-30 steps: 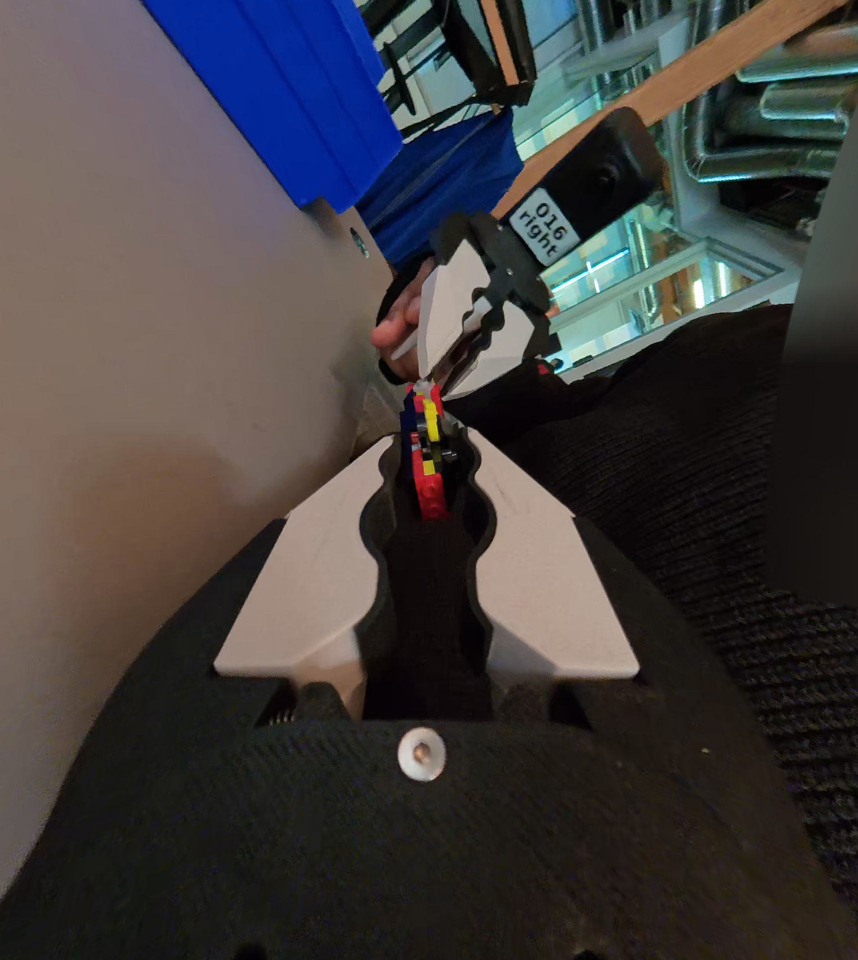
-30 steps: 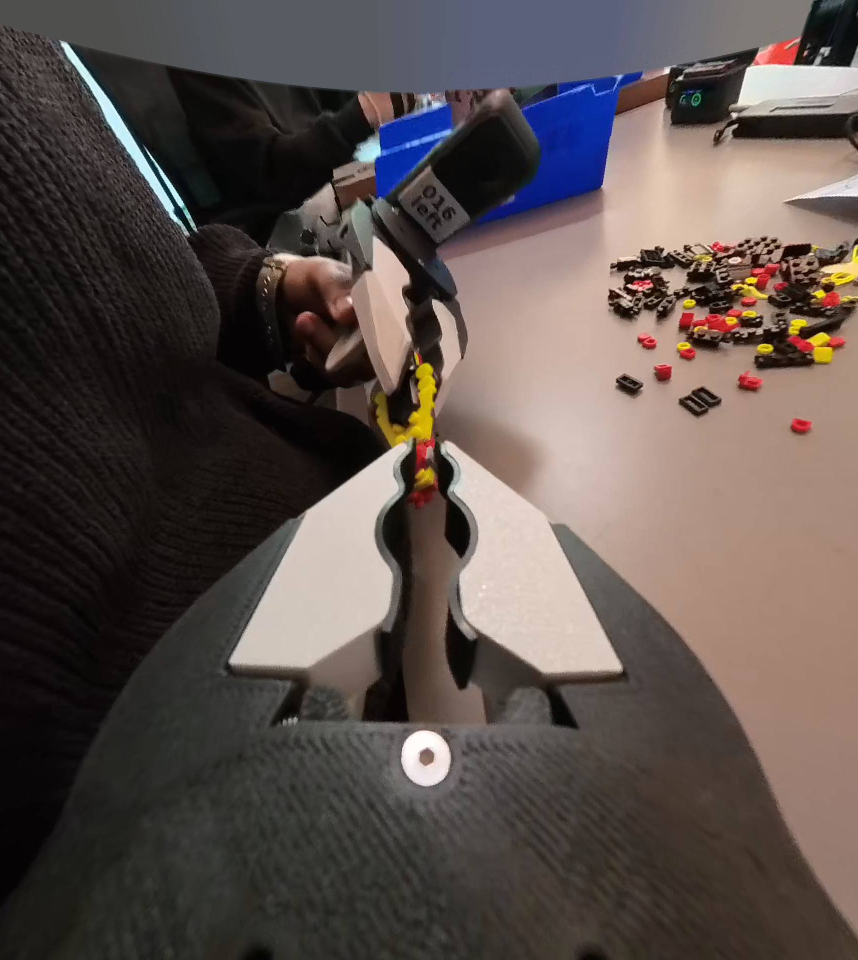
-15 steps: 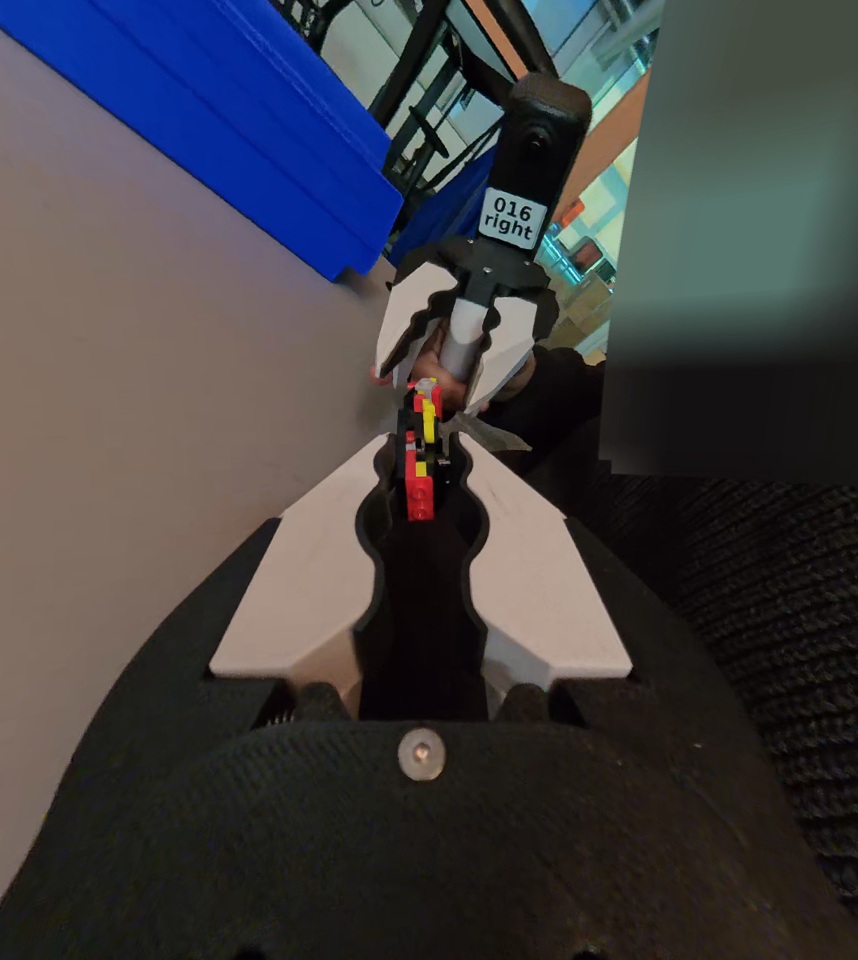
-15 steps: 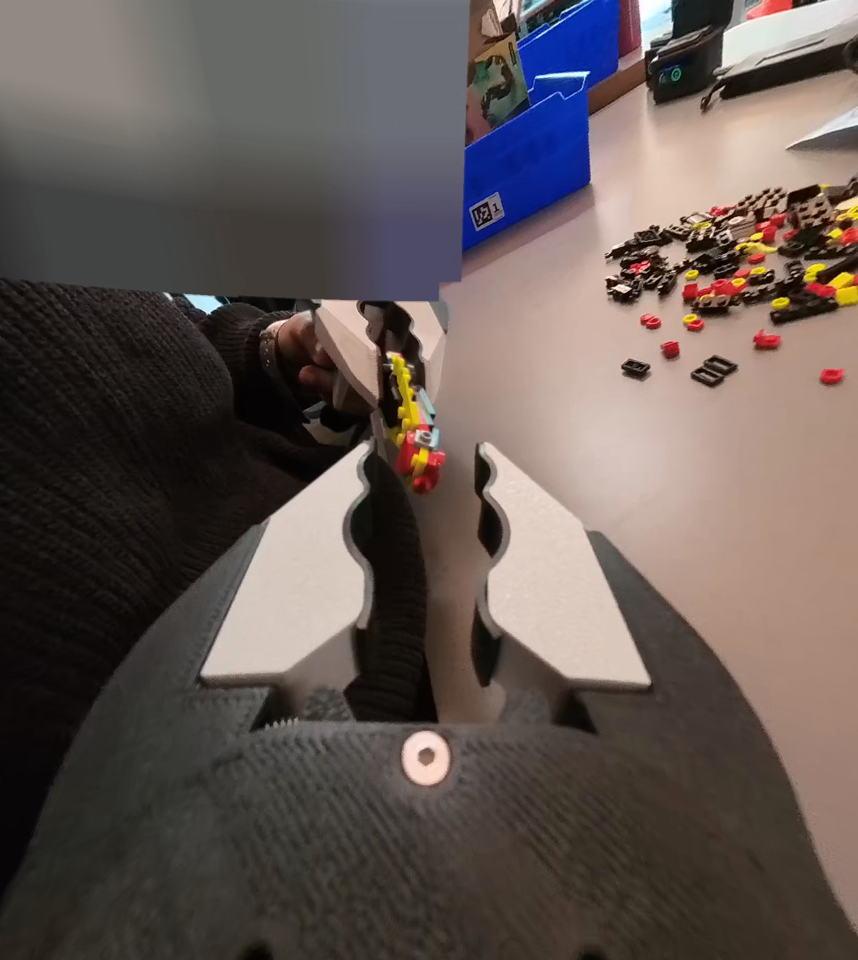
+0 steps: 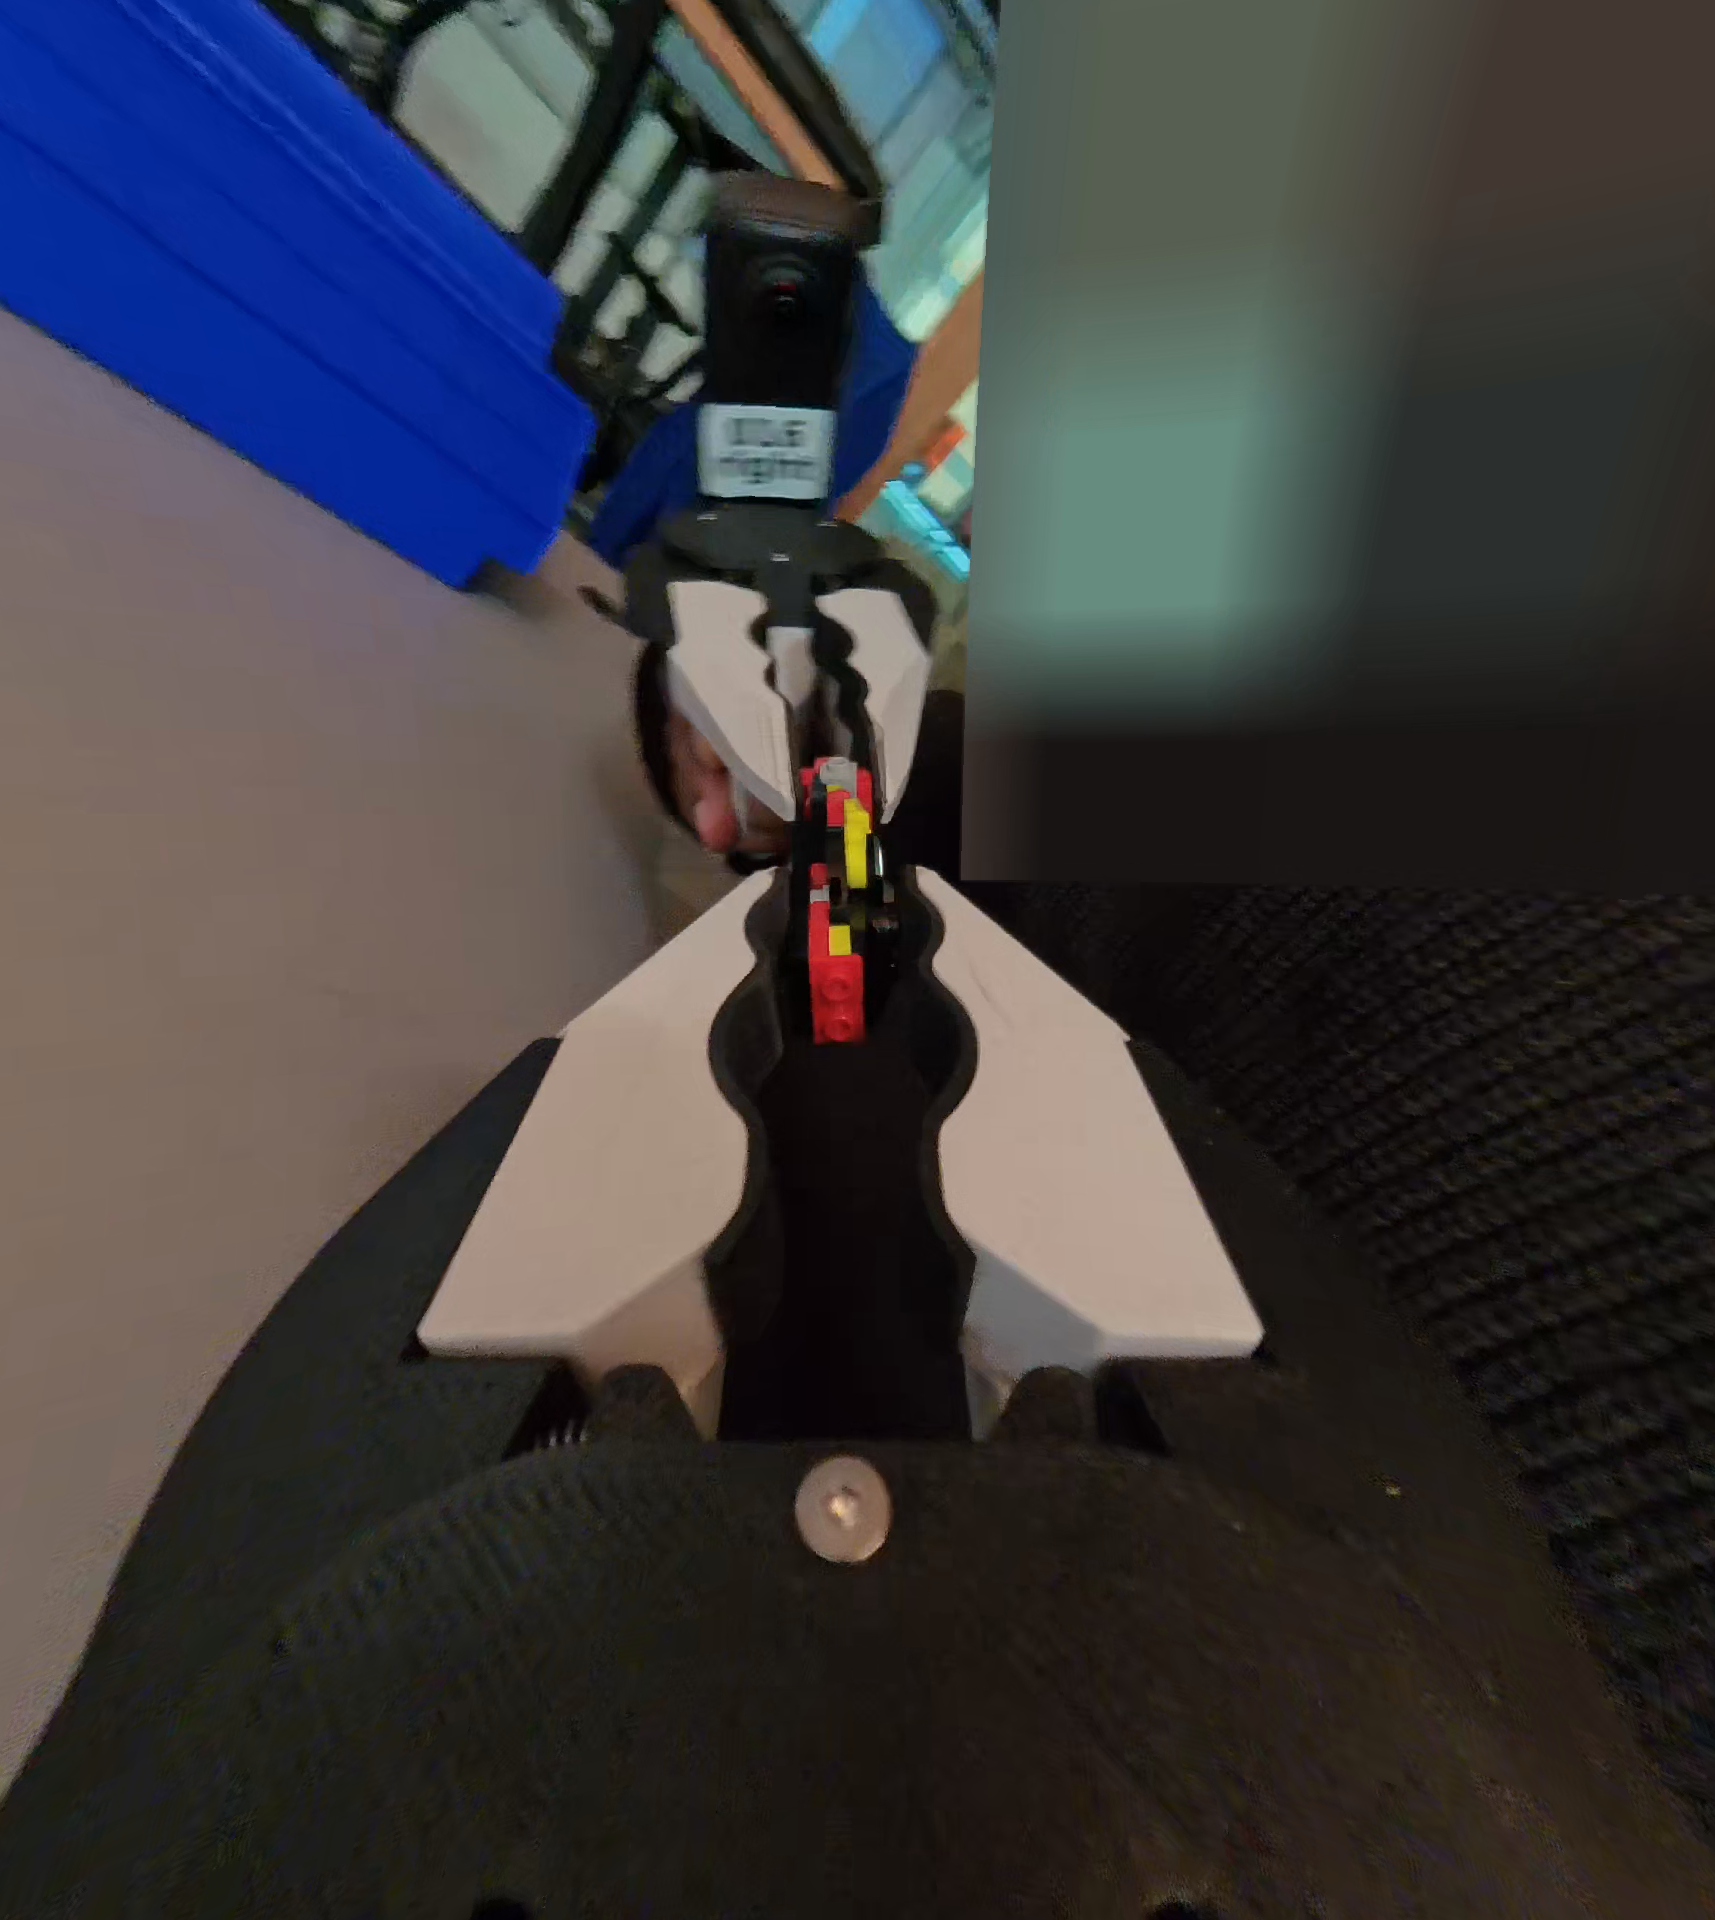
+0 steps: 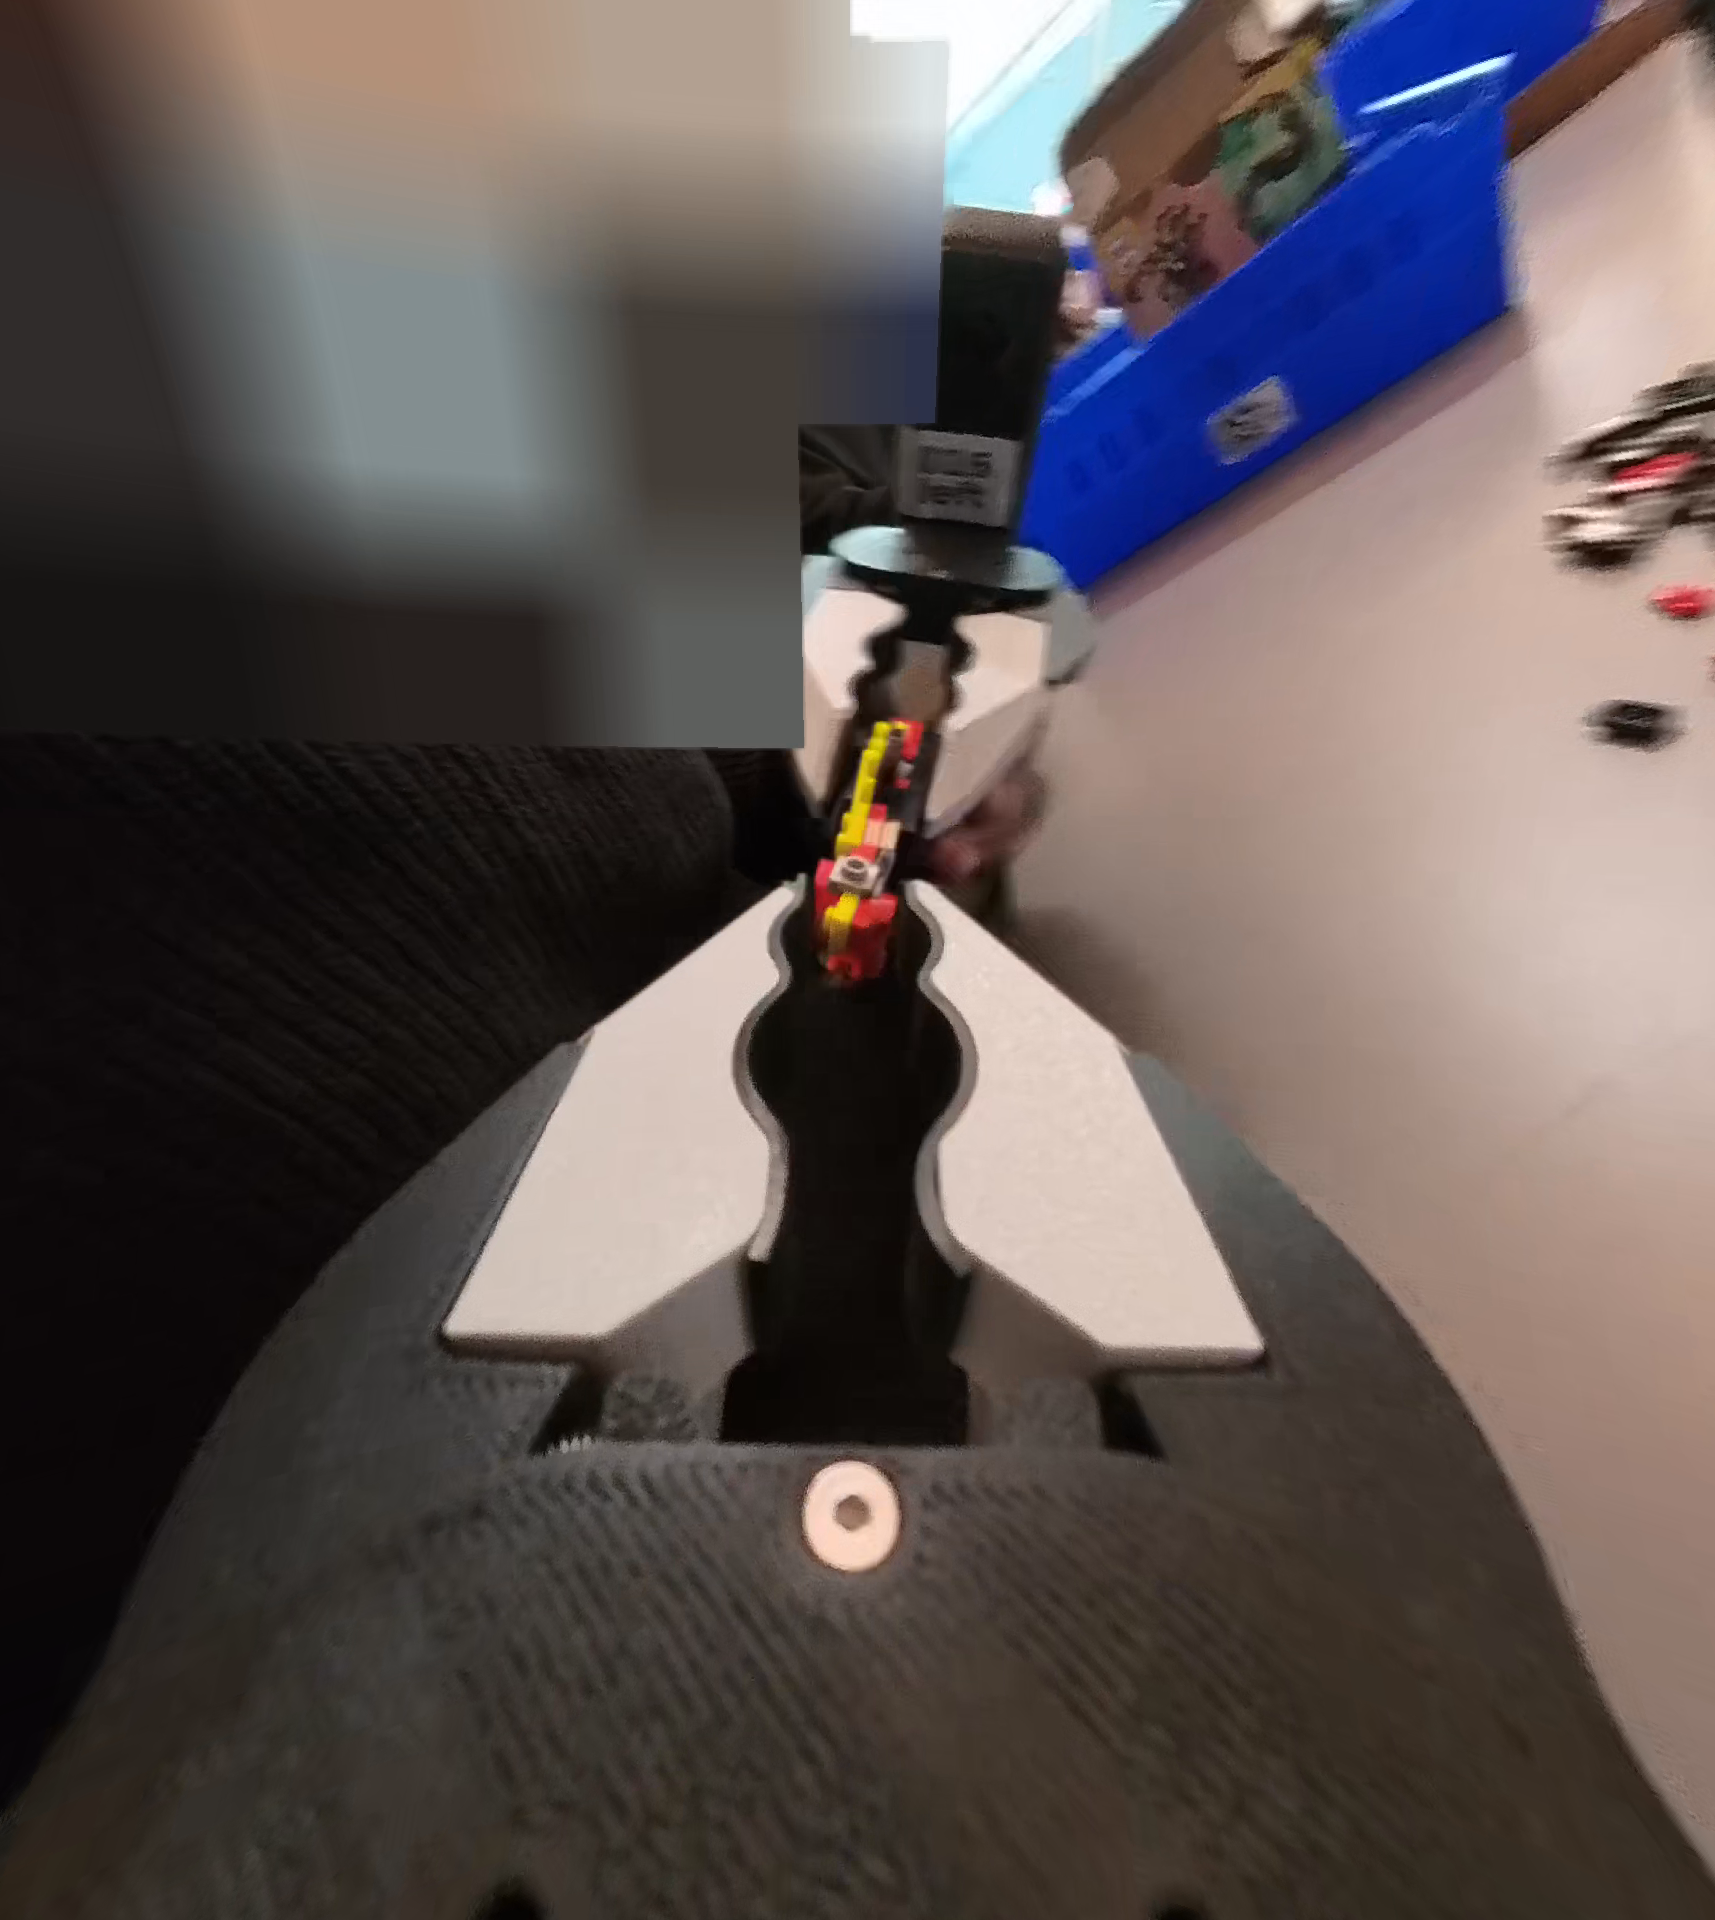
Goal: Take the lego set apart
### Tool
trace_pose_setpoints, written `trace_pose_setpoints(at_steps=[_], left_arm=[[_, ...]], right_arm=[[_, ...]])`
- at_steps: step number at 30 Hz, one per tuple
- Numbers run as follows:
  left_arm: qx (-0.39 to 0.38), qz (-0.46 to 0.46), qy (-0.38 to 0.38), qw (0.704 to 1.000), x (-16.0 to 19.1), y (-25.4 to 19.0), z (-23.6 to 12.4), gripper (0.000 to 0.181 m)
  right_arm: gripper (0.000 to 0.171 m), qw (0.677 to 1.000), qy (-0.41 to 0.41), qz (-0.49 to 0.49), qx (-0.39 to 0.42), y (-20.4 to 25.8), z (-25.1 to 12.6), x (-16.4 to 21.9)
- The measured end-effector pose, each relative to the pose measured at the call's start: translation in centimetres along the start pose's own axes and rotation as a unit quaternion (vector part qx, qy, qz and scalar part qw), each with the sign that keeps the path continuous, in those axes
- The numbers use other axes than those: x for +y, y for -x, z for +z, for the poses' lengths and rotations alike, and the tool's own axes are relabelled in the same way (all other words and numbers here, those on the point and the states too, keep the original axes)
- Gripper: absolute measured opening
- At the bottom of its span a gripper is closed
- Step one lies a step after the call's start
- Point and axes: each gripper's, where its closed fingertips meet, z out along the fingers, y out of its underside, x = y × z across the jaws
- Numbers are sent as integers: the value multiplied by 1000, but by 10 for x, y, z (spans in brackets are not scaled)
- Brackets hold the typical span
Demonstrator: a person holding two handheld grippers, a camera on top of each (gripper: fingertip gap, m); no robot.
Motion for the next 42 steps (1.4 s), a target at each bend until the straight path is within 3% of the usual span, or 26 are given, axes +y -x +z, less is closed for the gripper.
trace_pose_setpoints(at_steps=[9, 12, 16, 22, 26, 31, 35, 42], left_arm=[[126, -55, -12, 990, -3, -36, 2, 21], [135, -61, -21, 989, -6, -39, 1, 21], [70, -66, -48, 994, -14, -14, -4, 18], [-12, -56, -79, 995, -24, 13, -14, 18], [-98, -3, -68, 993, -22, 30, -16, 17], [-214, 116, -23, 970, -16, 48, -19, 17], [-248, 178, 20, 952, -6, 51, -14, 17], [-252, 186, 19, 950, -7, 51, -14, 17]], right_arm=[[16, 976, -58, 115, -178, 38, 2, -16], [16, 969, -70, 134, -195, 40, 3, -19], [16, 984, -87, 112, -109, 13, 1, -23], [32, 993, -62, -51, 85, -22, -17, -25], [41, 963, -22, -181, 199, -37, -21, -22], [52, 887, 35, -357, 290, -47, -15, -13], [28, 825, 0, -440, 355, -48, -25, -24], [50, 855, 3, -374, 359, -60, -29, -21]])
